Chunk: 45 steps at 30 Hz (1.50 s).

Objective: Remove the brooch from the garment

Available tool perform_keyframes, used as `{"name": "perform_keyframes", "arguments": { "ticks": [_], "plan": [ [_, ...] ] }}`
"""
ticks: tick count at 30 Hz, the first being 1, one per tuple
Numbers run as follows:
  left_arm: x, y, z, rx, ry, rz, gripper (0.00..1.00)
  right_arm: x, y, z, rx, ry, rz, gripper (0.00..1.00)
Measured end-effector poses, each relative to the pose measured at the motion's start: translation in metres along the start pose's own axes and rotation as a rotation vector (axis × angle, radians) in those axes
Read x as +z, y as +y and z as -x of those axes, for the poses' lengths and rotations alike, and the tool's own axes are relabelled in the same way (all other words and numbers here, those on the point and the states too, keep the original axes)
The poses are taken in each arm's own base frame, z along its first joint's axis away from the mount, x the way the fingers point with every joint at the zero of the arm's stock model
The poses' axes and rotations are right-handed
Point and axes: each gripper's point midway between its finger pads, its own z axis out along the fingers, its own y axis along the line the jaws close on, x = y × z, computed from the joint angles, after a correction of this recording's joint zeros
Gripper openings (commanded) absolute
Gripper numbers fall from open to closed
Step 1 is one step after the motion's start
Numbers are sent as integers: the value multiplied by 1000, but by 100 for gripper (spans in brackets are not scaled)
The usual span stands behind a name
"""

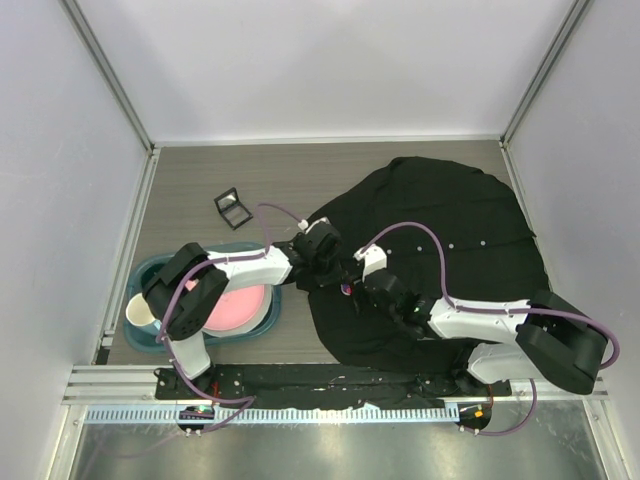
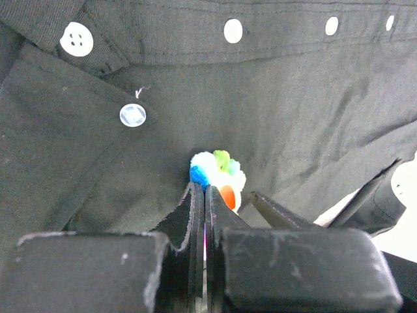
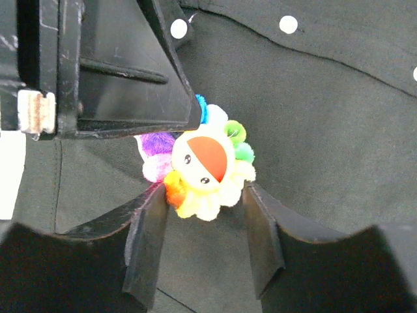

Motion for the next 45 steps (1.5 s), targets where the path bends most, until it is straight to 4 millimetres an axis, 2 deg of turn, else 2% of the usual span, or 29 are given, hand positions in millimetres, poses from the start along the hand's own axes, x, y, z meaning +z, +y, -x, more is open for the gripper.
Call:
{"name": "perform_keyframes", "arguments": {
  "ticks": [5, 11, 18, 24, 29, 32, 38, 45],
  "plan": [
    [-3, -1, -3, -3, 8, 3, 0, 0, 9, 3, -5, -4, 51, 65],
    [-22, -13, -4, 81, -35, -11, 7, -10, 20, 21, 41, -73, 115, 65],
    [-40, -33, 10, 238, -112, 28, 11, -17, 9, 29, 187, -87, 81, 64],
    [-41, -41, 3, 345, -124, 83, 12, -42, 1, 40, 380, -124, 83, 64],
    [-32, -36, -8, 420, -117, 149, 17, -67, -10, 47, 492, -167, 65, 61],
    [-28, -35, -13, 458, -115, 180, 19, -74, -25, 39, 558, -159, -5, 59],
    [-22, -38, -26, 489, -101, 189, 27, -79, -58, 5, 602, -81, -199, 58],
    [-20, -51, -33, 489, -92, 133, 39, -87, -70, 1, 613, -92, -251, 58]
  ]
}}
